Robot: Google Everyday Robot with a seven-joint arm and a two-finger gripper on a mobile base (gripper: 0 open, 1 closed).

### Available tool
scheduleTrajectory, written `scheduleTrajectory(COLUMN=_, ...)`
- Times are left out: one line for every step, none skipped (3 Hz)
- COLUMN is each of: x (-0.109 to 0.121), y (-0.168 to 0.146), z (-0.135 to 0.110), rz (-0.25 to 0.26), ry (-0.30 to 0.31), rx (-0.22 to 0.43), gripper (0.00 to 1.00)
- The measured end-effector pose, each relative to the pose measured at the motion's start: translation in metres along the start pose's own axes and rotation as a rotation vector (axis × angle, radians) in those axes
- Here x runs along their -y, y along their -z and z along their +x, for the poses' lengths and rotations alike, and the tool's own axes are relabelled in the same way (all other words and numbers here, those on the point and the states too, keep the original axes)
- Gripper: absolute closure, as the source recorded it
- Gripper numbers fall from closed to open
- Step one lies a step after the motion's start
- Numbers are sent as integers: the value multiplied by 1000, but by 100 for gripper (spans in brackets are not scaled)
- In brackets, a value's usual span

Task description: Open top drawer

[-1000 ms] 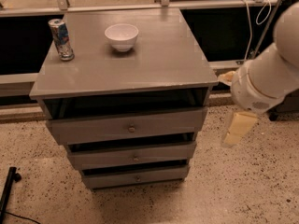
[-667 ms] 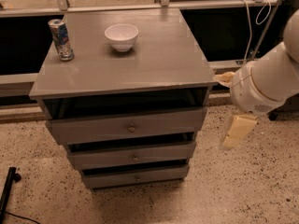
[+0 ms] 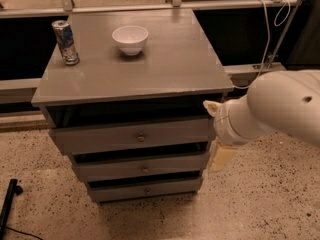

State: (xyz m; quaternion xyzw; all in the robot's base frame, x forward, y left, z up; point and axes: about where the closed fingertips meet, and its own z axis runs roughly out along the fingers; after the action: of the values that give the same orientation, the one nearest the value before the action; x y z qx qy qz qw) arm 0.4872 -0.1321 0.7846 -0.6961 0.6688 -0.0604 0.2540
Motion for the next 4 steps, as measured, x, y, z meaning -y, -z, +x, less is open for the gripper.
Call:
scheduleTrajectory(x=-4, y=-44, z=-3, rz=66, ry=49, rx=-34, gripper=0)
scheduleTrajectory(x=1, y=-78, z=-4, rz=93, ry=80, rx=-20, gripper=0)
scheduleTrajectory(x=9, y=-103, z=-11, rz=85, ry=122, rx=42, gripper=0)
scheduleTrajectory(x=13, y=-125, z=-30, rz=11, ry=88, rx=210, gripper=0)
